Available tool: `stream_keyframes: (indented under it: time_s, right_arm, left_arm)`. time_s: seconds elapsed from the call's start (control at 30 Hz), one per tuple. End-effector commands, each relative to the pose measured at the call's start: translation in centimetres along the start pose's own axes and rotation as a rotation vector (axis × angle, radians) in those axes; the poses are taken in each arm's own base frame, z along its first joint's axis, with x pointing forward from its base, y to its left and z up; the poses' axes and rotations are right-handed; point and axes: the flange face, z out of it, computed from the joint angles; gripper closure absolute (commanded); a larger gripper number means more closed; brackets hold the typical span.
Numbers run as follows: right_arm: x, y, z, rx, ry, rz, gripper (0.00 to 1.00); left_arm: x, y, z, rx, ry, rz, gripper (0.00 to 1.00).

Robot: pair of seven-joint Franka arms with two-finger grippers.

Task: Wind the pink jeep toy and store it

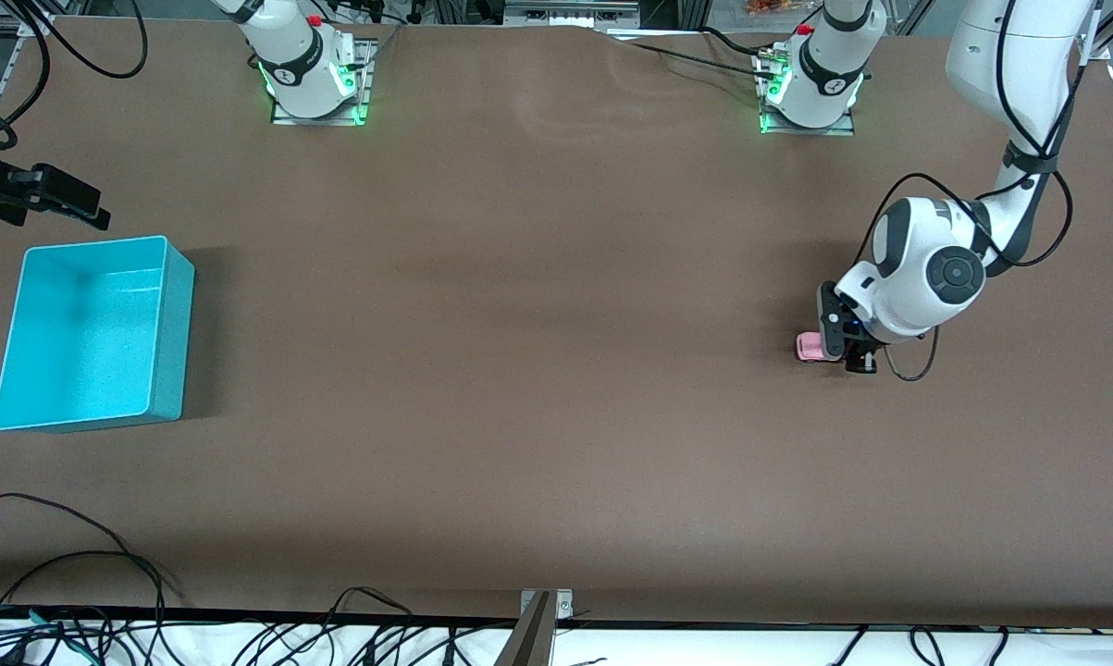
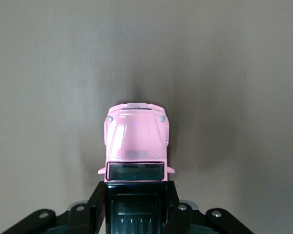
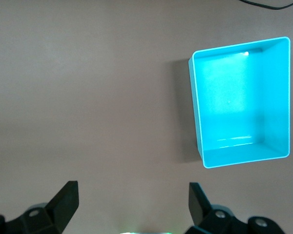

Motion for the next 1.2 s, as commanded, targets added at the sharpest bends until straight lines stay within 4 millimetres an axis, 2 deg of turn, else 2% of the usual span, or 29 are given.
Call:
stream_keyframes:
  time_s: [0.0, 0.7, 0.83, 1.07, 1.17]
  right_arm:
    - [-0.1, 0.2, -0.6, 0.010, 0.005, -0.008, 0.00]
    - [0.0, 0.2, -0.5, 0.010, 0.003, -0.010, 0.00]
    - [0.0, 0.2, -0.5, 0.011, 0.003, -0.010, 0.00]
    - [0.0, 0.2, -0.5, 0.010, 0.003, -0.010, 0.00]
    - [0.0, 0.2, -0.5, 0.010, 0.003, -0.010, 0.00]
  left_arm:
    - [-2.6, 0.6, 3.7, -0.037, -0.019, 0.040, 1.00]
    - [-12.7, 1.5, 5.0, -0.014, -0.054, 0.038, 1.00]
    - [-13.8, 1.8, 5.1, -0.017, -0.061, 0.024, 1.00]
    - [-13.8, 1.7, 5.1, -0.015, -0.058, 0.013, 1.00]
    - [-13.4, 1.3, 4.8, -0.006, -0.058, 0.007, 0.69]
